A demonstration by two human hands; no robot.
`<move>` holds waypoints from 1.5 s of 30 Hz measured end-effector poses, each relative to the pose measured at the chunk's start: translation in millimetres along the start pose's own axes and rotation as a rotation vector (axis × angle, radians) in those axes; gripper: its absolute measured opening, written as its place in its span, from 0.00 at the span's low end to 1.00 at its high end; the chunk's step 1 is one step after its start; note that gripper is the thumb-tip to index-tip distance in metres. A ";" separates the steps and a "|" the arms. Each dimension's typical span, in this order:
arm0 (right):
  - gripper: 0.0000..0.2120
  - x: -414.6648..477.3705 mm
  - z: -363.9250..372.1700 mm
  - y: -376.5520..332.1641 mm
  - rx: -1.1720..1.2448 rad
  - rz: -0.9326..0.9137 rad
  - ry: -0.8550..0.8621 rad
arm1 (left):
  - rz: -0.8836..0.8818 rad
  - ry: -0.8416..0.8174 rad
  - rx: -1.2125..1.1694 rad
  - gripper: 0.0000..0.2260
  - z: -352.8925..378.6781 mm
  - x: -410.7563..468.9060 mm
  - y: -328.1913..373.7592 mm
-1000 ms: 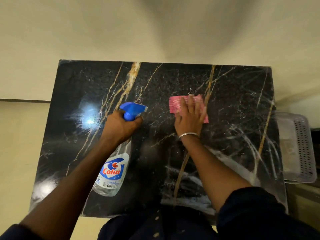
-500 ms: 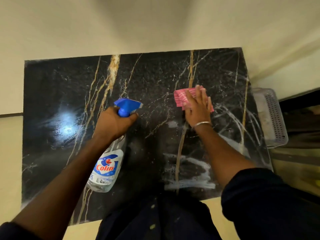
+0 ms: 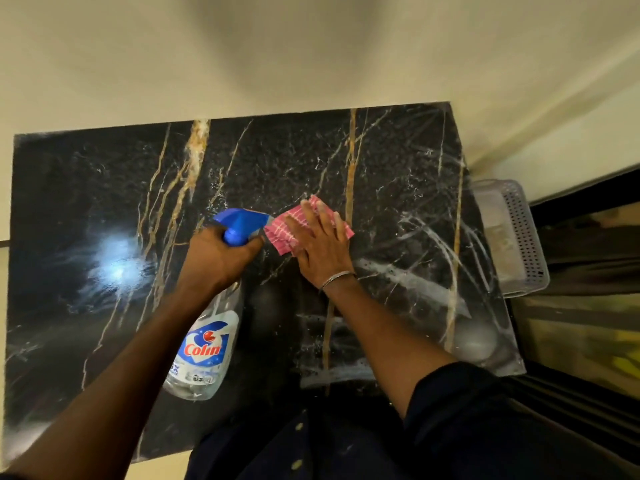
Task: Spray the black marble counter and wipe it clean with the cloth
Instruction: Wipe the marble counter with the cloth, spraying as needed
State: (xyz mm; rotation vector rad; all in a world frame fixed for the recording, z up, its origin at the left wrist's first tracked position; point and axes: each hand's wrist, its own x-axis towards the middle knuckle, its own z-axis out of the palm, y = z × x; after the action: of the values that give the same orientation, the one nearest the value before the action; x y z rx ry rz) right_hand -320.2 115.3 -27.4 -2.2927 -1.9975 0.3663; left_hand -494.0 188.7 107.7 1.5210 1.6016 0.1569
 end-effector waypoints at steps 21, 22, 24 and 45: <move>0.23 48.7 -22.5 86.8 0.102 0.074 0.121 | 0.004 0.047 -0.018 0.09 93.6 23.0 111.7; 0.20 53.5 -21.0 78.6 0.120 0.014 0.118 | -0.002 0.059 -0.017 0.10 94.2 24.9 113.8; 0.18 60.6 -21.2 82.6 0.127 -0.086 0.108 | -0.011 0.061 -0.025 0.09 94.8 30.0 116.8; 0.29 138.2 -43.4 138.7 0.079 0.287 0.126 | -0.069 0.080 -0.072 0.11 88.9 58.4 117.6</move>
State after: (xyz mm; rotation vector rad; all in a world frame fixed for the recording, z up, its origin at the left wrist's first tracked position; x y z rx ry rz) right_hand -159.4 235.1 -32.8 -2.4863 -1.5719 0.3029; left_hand -339.7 224.8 100.1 1.4178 1.6911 0.2370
